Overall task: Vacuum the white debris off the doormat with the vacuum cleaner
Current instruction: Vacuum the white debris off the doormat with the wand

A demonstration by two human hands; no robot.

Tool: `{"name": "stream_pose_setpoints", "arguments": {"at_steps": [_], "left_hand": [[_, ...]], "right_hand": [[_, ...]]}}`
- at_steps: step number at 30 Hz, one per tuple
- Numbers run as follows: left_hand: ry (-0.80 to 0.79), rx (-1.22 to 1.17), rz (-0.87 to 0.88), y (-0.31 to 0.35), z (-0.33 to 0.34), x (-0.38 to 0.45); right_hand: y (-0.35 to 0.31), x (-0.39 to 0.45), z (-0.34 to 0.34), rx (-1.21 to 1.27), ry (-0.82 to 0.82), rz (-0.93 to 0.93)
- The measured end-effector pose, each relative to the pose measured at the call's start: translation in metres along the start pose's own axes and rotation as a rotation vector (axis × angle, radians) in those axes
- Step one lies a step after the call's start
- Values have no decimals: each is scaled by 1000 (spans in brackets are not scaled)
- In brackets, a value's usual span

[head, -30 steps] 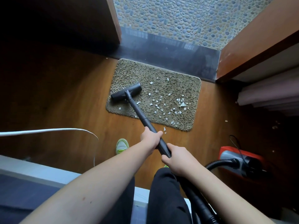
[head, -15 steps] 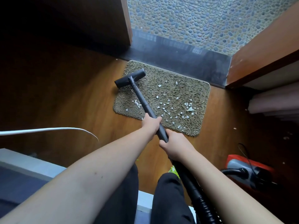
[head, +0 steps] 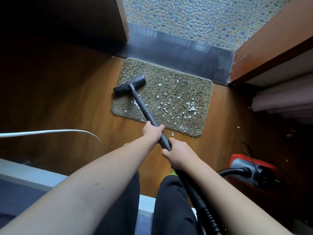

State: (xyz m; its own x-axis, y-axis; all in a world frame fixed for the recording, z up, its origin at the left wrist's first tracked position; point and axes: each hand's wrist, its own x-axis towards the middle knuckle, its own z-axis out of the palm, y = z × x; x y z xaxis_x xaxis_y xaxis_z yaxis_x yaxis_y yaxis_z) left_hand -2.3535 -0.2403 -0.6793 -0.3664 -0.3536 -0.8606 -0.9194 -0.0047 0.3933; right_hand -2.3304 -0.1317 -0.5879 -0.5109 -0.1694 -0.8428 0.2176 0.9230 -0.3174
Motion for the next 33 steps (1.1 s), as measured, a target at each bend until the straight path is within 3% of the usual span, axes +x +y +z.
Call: {"name": "stream_pose_setpoints", "arguments": {"at_steps": [22,33], "left_hand": [[-104,176,-23,-25,49,-62],[-77,182,-28,-18,35,-55]], "right_hand": [[68,-54,1,60,-22,74],[55,-46,1,45,-20,36]]}}
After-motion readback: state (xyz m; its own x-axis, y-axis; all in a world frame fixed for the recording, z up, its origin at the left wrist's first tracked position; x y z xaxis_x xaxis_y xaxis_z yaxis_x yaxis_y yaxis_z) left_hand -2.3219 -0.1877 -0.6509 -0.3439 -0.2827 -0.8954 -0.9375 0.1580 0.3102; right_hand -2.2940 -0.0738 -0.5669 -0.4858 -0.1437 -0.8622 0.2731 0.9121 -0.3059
